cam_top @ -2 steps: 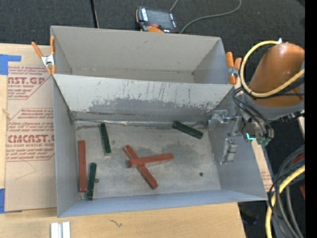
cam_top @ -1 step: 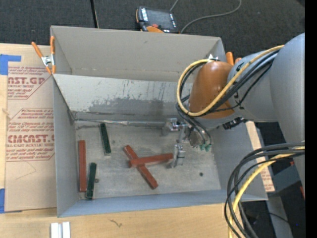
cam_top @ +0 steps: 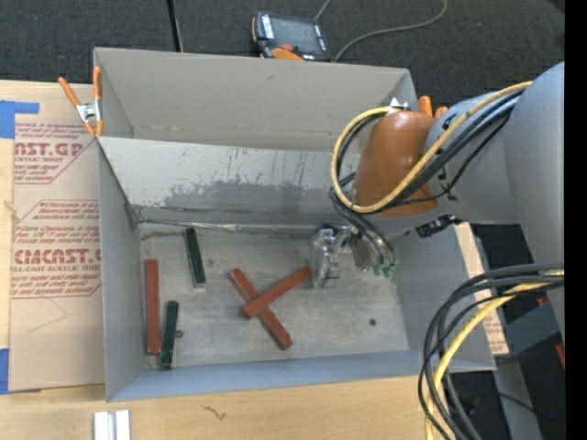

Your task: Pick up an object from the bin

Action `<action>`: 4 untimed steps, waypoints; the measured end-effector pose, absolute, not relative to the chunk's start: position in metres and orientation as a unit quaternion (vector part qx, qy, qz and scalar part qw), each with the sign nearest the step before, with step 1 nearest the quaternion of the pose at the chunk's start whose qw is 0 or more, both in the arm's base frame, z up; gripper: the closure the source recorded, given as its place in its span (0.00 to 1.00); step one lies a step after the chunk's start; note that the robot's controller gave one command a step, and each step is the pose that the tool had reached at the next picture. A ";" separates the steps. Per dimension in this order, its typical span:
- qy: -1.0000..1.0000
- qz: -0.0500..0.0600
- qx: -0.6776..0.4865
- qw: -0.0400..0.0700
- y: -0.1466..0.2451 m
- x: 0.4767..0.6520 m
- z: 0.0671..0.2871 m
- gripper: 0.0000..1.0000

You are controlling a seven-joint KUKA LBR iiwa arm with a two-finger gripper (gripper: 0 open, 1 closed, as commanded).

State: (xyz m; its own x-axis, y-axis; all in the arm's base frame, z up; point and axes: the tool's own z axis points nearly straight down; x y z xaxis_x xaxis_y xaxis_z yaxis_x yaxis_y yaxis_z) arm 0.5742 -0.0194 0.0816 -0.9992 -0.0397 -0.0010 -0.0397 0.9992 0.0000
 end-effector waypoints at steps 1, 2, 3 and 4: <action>1.000 0.000 -0.020 0.001 -0.019 0.574 0.082 0.00; 0.994 0.001 -0.108 -0.001 0.026 0.522 0.069 0.00; 0.994 0.000 -0.108 0.000 0.025 0.523 0.070 1.00; 0.987 -0.001 -0.162 0.006 -0.016 0.552 0.218 1.00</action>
Offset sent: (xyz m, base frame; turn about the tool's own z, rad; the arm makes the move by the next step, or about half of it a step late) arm 0.0000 0.0000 0.0000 0.0000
